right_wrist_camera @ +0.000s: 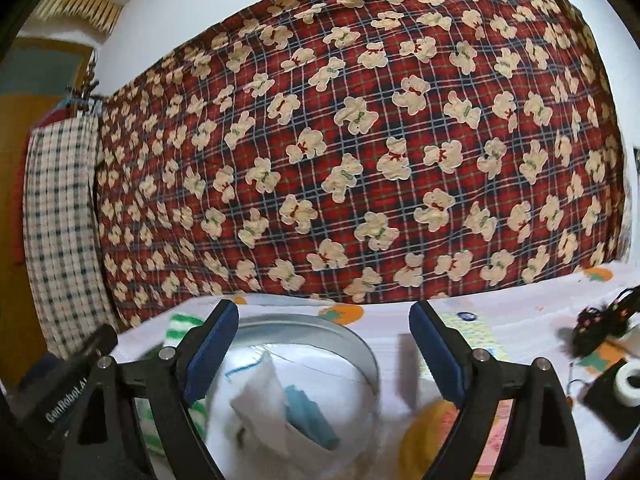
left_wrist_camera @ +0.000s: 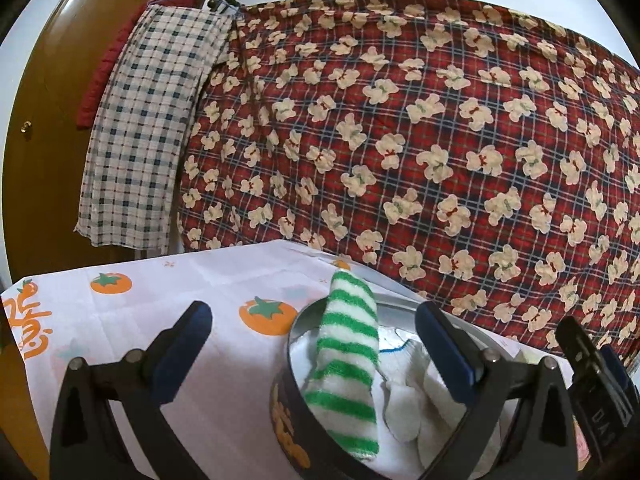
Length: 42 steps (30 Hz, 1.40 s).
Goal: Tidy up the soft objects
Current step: 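Withdraw both grippers from the tin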
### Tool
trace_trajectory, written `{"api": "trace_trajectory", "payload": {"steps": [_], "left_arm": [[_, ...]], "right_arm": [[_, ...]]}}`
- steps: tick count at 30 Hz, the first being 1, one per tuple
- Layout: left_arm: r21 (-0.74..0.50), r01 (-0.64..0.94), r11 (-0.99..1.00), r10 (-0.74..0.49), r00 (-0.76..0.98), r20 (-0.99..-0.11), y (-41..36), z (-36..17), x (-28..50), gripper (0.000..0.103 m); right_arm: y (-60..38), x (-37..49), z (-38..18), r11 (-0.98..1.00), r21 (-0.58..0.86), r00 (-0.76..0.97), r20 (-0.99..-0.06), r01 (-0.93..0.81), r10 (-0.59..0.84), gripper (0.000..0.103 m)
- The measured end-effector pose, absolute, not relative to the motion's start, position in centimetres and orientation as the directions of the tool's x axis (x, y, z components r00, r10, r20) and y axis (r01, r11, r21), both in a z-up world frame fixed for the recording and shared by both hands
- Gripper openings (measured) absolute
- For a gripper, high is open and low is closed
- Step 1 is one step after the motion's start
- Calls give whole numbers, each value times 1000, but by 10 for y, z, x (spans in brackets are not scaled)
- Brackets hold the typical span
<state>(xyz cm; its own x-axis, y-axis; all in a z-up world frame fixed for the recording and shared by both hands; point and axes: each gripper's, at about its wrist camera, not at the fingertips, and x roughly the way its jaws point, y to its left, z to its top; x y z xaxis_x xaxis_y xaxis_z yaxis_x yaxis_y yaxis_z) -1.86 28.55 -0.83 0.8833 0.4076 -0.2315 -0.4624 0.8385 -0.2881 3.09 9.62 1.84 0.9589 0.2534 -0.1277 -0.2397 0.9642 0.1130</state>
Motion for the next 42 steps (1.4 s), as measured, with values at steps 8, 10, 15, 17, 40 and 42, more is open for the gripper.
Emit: {"api": "trace_trajectory", "payload": {"steps": [8, 10, 15, 17, 40, 42], "left_arm": [[-273, -420, 865, 374, 904, -207, 260, -5, -26, 102], [-262, -409, 874, 364, 909, -204, 253, -4, -25, 102], [-257, -372, 892, 324, 922, -209, 238, -3, -25, 102], [-258, -356, 898, 307, 928, -210, 231, -3, -26, 102], [-172, -165, 971, 130, 972, -198, 117, 8, -28, 102], [-161, -142, 977, 109, 975, -195, 104, 8, -28, 102]], "right_arm": [[82, 22, 17, 971, 57, 962, -136, -231, 237, 89], [75, 19, 17, 971, 68, 963, -130, -229, 237, 89], [63, 10, 19, 975, 54, 968, -114, -217, 222, 89], [60, 5, 20, 979, 29, 973, -110, -202, 204, 89], [-56, -34, 28, 995, 78, 997, -48, -55, 59, 89], [-71, -36, 28, 996, 84, 998, -52, -33, 37, 89]]}}
